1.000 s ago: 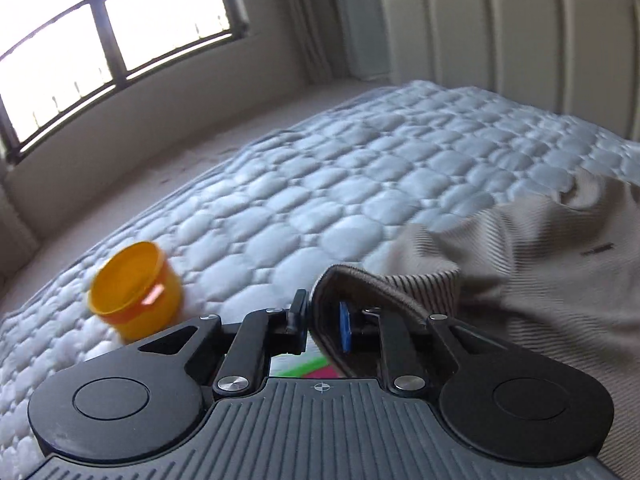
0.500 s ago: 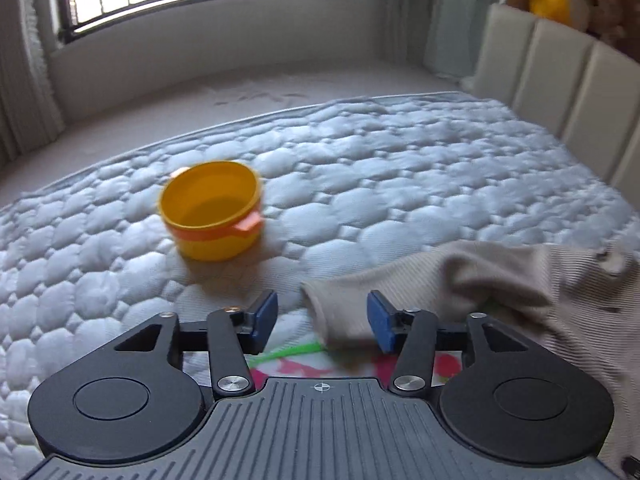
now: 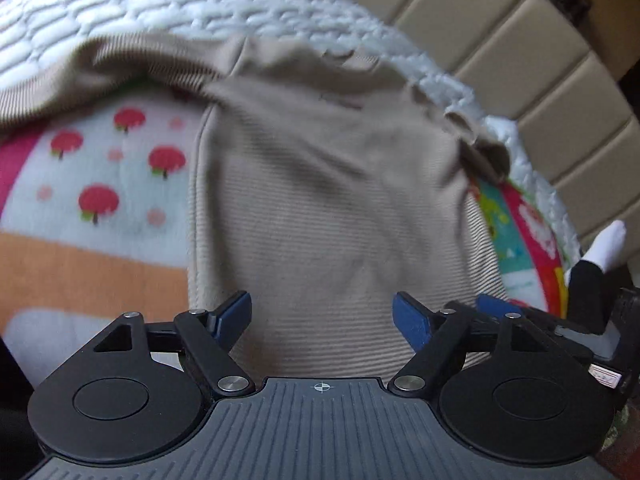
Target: Fold clothes
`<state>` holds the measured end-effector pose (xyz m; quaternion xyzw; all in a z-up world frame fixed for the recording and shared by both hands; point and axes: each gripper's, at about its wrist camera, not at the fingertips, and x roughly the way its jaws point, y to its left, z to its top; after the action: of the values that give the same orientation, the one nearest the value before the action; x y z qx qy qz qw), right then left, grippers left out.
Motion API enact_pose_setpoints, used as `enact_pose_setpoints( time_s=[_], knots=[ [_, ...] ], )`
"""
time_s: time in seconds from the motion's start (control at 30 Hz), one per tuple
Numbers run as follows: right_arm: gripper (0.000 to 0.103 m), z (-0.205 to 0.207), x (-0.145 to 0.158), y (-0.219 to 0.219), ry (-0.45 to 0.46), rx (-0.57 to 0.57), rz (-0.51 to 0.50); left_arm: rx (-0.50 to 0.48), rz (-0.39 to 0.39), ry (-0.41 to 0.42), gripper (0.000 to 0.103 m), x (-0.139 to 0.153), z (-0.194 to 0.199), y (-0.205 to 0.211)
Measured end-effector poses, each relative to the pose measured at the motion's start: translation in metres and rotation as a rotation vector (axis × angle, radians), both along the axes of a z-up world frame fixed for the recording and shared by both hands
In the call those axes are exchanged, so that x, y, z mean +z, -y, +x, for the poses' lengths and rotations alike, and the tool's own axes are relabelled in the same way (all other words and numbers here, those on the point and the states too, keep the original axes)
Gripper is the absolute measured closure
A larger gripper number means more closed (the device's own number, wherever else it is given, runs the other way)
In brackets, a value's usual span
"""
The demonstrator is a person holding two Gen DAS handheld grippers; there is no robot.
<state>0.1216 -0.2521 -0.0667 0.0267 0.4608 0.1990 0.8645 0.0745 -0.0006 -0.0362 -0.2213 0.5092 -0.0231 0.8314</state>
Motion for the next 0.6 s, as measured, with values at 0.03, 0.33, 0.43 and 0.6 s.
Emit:
enact_pose_setpoints(
  time_s=[0.03, 0.33, 0.43, 0.6],
  knots=[
    [0.026, -0.003, 0.0, -0.001, -0.001, 0.009, -0.016, 0.015, 0.007, -0.044, 0.021, -0.01, -0.002, -0.002],
    [0.029, -0.024, 0.029, 0.008, 0.195, -0.058, -0.059, -0.042, 0.117, -0.062, 0.015, -0.008, -0.007, 0.013],
    [0.029, -0.007, 0.016, 0.019, 0.147, -0.154, -0.115, -0.058, 0.134, -0.067, 0.013, -0.009, -0.005, 0.017],
    [0.059, -0.001, 0.004, 0.024, 0.057, -0.128, -0.044, -0.062, 0.128, -0.061, 0.011, -0.01, -0.005, 0.017]
  ],
)
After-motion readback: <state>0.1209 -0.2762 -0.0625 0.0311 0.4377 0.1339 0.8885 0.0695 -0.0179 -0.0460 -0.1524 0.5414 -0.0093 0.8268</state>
